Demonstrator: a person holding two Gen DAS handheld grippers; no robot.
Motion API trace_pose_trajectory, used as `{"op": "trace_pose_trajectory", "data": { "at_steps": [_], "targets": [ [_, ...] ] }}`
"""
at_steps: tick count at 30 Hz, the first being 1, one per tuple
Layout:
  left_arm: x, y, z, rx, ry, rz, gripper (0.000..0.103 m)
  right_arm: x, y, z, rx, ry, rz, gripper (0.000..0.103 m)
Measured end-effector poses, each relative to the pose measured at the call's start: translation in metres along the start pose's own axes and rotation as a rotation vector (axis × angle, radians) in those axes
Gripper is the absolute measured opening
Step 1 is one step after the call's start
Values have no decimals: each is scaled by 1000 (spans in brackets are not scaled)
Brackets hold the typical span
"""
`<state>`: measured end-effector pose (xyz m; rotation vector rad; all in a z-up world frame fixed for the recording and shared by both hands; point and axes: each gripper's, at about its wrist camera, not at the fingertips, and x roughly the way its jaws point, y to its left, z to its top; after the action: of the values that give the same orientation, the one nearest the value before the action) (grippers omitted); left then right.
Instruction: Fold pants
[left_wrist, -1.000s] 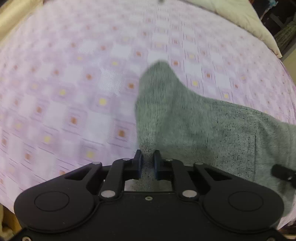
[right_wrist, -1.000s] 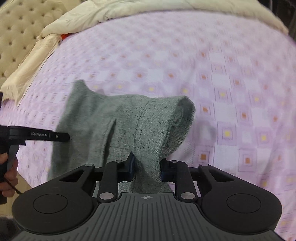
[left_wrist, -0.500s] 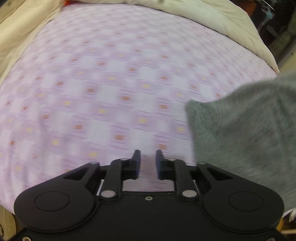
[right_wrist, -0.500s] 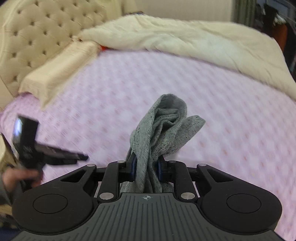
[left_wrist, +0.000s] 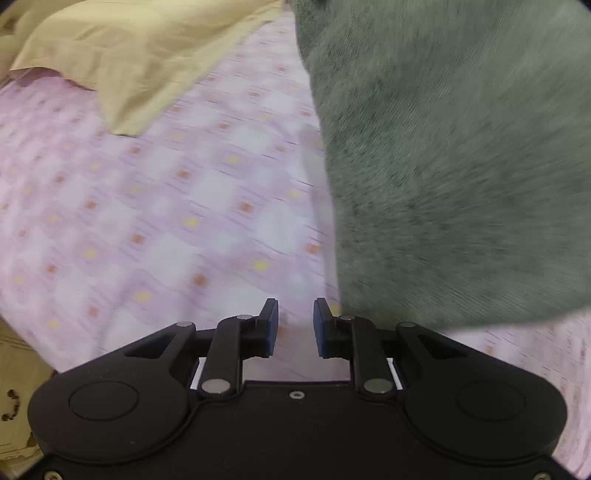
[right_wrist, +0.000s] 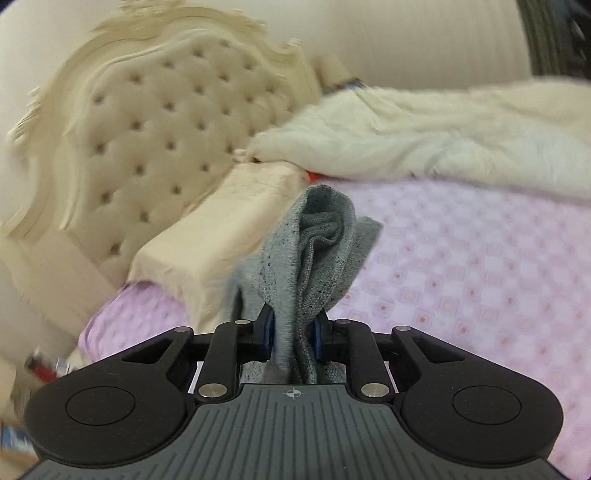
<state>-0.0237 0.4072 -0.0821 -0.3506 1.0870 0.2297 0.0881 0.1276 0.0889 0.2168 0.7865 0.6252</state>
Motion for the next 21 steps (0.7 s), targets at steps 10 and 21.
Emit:
{"op": "trace_pose_trajectory", "data": {
  "at_steps": [10, 21],
  "targets": [
    [1, -14, 6, 65, 8, 47, 39, 86, -72, -81, -12, 186, -345, 28],
    [104, -44, 36, 178, 173, 82, 46, 165, -61, -124, -140, 436, -383, 19]
  ]
}}
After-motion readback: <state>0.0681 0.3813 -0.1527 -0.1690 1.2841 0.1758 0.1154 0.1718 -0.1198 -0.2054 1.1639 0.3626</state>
